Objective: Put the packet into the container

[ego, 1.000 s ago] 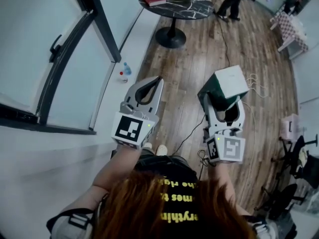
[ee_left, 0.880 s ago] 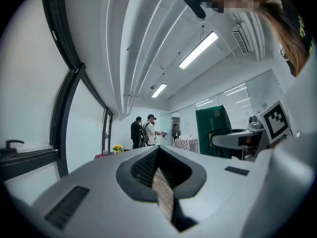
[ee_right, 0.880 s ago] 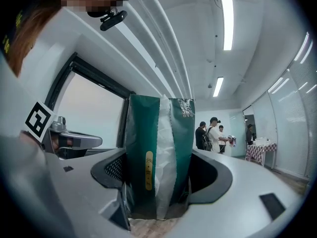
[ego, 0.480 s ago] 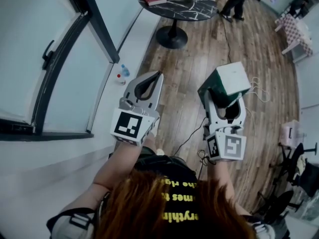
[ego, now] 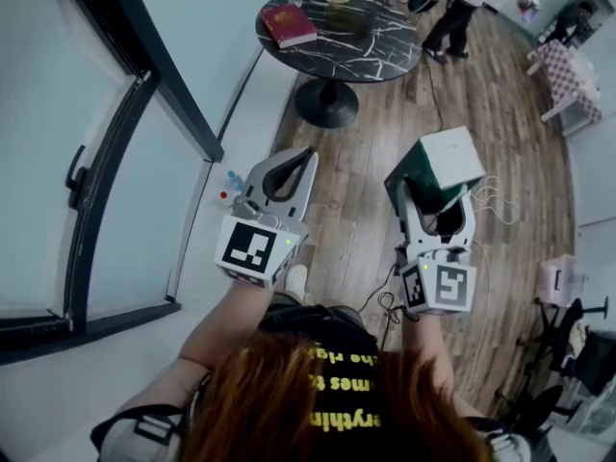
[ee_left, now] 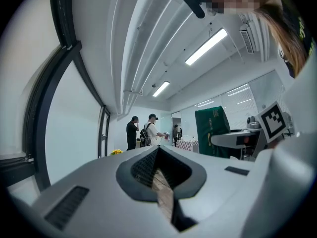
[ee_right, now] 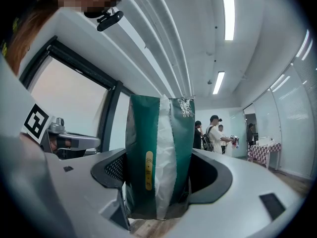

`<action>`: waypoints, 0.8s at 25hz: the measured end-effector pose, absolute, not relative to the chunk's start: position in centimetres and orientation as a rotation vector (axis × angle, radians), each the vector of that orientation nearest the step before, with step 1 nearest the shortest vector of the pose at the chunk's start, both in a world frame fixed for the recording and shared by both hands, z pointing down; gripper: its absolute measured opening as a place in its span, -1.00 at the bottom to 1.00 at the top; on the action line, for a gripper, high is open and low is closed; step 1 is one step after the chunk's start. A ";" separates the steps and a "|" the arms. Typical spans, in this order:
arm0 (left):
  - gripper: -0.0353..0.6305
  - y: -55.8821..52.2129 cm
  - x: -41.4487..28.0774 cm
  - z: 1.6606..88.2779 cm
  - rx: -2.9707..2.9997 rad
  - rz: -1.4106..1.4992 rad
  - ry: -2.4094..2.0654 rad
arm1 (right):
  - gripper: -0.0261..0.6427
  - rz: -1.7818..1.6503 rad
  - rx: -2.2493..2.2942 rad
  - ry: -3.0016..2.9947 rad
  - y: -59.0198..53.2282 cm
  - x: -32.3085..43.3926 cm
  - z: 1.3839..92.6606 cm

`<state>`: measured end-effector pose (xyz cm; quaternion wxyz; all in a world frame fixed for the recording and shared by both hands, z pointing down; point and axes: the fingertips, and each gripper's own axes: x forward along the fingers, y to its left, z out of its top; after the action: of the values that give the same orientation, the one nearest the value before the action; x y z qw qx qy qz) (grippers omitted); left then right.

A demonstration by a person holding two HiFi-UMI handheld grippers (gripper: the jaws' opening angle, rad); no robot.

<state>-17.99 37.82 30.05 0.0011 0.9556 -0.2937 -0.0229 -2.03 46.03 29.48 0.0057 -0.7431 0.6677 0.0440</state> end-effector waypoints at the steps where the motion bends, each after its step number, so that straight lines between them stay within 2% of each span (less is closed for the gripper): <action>1: -0.89 36.5 -17.6 30.0 3.001 -0.067 -0.917 | 0.15 0.144 -2.331 2.083 44.8 -1.6 29.3; 7: -0.89 30.1 -13.8 30.0 3.005 -0.052 -0.902 | 0.15 0.138 -2.359 2.049 38.8 2.3 28.9; 20: -0.89 16.6 -0.9 29.9 2.973 -0.067 -1.026 | 0.15 0.105 -2.261 2.157 24.6 15.0 29.2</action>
<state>-0.95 16.56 29.89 -0.0022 0.9451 -0.3260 -0.0213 15.02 24.56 29.20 0.0075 -0.7232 0.6897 0.0335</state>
